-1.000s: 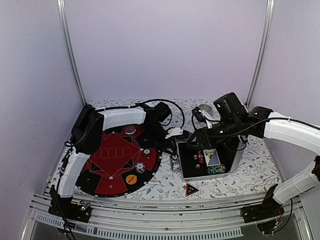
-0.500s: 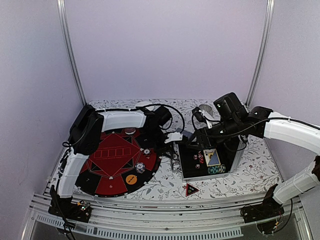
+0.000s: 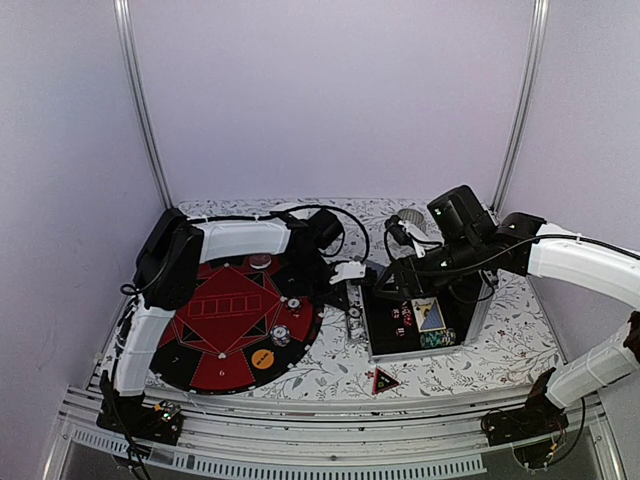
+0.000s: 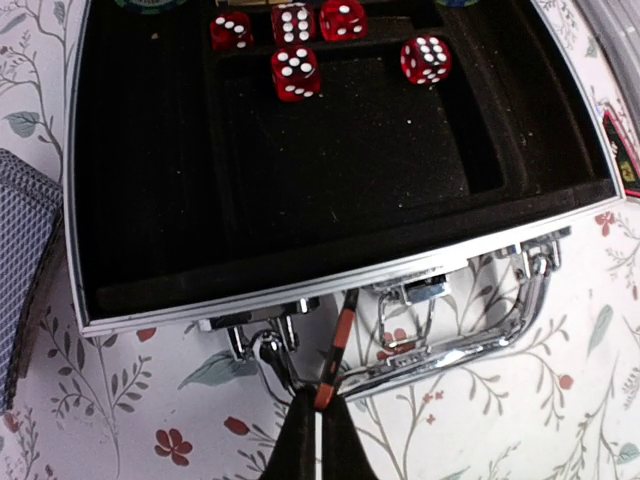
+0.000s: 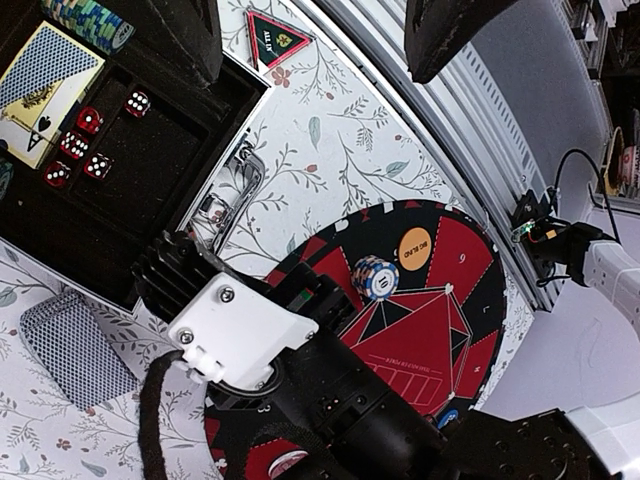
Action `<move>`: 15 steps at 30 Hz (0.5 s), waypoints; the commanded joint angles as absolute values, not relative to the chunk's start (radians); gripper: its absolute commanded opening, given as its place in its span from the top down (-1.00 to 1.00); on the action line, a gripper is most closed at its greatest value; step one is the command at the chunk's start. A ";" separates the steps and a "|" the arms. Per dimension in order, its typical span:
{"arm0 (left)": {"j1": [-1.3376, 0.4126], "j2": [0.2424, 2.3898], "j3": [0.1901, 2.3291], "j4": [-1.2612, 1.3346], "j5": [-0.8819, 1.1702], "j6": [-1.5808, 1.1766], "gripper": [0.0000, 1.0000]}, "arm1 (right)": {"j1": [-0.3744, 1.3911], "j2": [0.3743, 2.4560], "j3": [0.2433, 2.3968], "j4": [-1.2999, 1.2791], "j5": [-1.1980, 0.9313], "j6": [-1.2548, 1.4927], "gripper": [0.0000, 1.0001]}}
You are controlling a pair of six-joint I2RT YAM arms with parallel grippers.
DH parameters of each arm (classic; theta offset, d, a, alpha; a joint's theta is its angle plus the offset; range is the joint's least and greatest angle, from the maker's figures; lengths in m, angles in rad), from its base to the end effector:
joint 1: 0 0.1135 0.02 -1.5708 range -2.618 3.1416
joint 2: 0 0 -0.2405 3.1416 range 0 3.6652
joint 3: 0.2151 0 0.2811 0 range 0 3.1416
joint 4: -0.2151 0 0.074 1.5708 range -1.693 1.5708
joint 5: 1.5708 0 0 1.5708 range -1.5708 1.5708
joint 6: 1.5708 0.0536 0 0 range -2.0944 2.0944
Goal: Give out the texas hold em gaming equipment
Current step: Pick up the poker chip from the center of the board.
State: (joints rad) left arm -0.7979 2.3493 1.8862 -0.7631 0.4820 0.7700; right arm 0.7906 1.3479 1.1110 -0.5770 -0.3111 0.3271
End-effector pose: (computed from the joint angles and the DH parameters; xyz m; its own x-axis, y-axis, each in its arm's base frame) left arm 0.3330 -0.3770 0.1014 0.0459 0.8364 -0.5463 0.9914 -0.1054 -0.0781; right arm 0.2231 0.2487 0.2510 -0.7492 -0.3221 -0.5788 -0.6165 0.6587 0.4314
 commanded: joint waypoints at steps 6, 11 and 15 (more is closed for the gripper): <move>-0.804 2.279 1.823 -0.697 0.512 0.751 1.00 | 0.785 1.328 1.121 -0.596 -0.293 0.325 -0.28; -0.797 2.246 1.797 -0.663 0.548 0.731 1.00 | 0.784 1.323 1.118 -0.598 -0.291 0.328 -0.28; -0.797 2.239 1.768 -0.637 0.533 0.734 1.00 | 0.785 1.317 1.114 -0.599 -0.288 0.329 -0.28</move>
State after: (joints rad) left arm -0.7967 2.2898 1.7885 -0.6880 0.5117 0.7452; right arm 0.7906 1.3476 1.1110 -0.5842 -0.3035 0.3279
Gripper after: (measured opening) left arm 0.009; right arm 0.639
